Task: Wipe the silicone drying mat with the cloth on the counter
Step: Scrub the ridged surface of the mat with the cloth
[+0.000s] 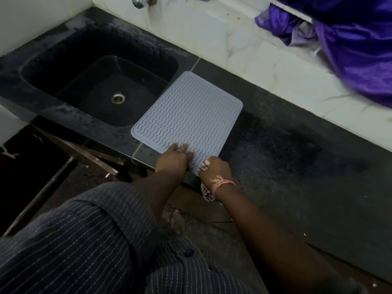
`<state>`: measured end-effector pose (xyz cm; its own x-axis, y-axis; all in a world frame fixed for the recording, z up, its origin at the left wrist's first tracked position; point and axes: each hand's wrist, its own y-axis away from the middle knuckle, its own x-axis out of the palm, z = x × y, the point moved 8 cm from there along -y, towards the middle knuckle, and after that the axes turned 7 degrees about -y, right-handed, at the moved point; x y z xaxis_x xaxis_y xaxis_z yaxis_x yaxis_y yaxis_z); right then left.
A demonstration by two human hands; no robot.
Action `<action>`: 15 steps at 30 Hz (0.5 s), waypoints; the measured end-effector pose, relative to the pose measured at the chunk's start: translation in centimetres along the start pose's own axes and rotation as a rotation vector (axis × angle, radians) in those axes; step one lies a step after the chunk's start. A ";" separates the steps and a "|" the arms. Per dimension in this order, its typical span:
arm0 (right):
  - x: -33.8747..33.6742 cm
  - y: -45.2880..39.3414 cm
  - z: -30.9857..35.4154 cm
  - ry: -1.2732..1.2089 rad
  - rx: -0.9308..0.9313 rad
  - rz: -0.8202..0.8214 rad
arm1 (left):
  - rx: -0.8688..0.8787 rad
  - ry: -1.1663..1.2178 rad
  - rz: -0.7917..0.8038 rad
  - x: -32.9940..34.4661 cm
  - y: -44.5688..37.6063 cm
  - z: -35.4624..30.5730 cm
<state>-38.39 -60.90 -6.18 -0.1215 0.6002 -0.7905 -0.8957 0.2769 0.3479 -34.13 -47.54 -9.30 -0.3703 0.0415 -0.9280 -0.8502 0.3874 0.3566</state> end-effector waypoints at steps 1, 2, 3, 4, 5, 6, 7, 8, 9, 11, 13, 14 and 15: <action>0.3 0.3 0.2 -0.005 0.004 0.001 | 0.000 0.004 -0.001 0.1 0.0 0.1; 0.6 0.6 0.5 -0.004 0.006 0.003 | 0.004 0.008 0.003 0.0 0.0 0.1; 0.8 0.7 0.7 -0.006 0.012 0.006 | 0.009 0.012 0.009 0.0 0.0 0.1; 0.9 0.7 0.8 -0.019 0.024 0.010 | 0.010 0.015 0.013 -0.1 0.0 0.0; 0.7 0.7 0.9 -0.052 0.044 0.016 | 0.017 0.014 0.010 -0.2 0.1 0.0; 0.5 0.5 0.9 -0.096 0.066 0.021 | 0.032 0.016 0.000 -0.3 0.2 -0.1; 0.3 0.4 0.8 -0.136 0.085 0.019 | 0.051 0.025 -0.021 -0.4 0.5 0.0; 0.1 0.3 0.8 -0.154 0.096 0.006 | 0.063 0.039 -0.064 -0.7 0.9 0.3; -0.1 0.2 0.8 -0.150 0.103 -0.013 | 0.055 0.051 -0.124 -1.0 1.4 0.7; 0.1 0.2 1.0 -0.122 0.110 -0.046 | -0.003 0.053 -0.203 -1.6 2.1 2.5; 0.9 0.6 1.4 -0.110 0.105 -0.061 | -0.044 0.048 -0.145 -1.1 2.3 4.0; 1.2 0.7 1.6 -0.100 0.104 -0.074 | -0.046 0.034 -0.092 -0.7 2.2 4.3; 1.4 0.8 1.9 -0.093 0.111 -0.088 | -0.039 0.017 -0.052 -0.6 2.2 4.2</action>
<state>-38.50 -58.44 -6.06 0.0002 0.6353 -0.7722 -0.8480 0.4094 0.3366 -34.22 -42.81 -8.40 -0.3307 0.0066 -0.9437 -0.8823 0.3528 0.3116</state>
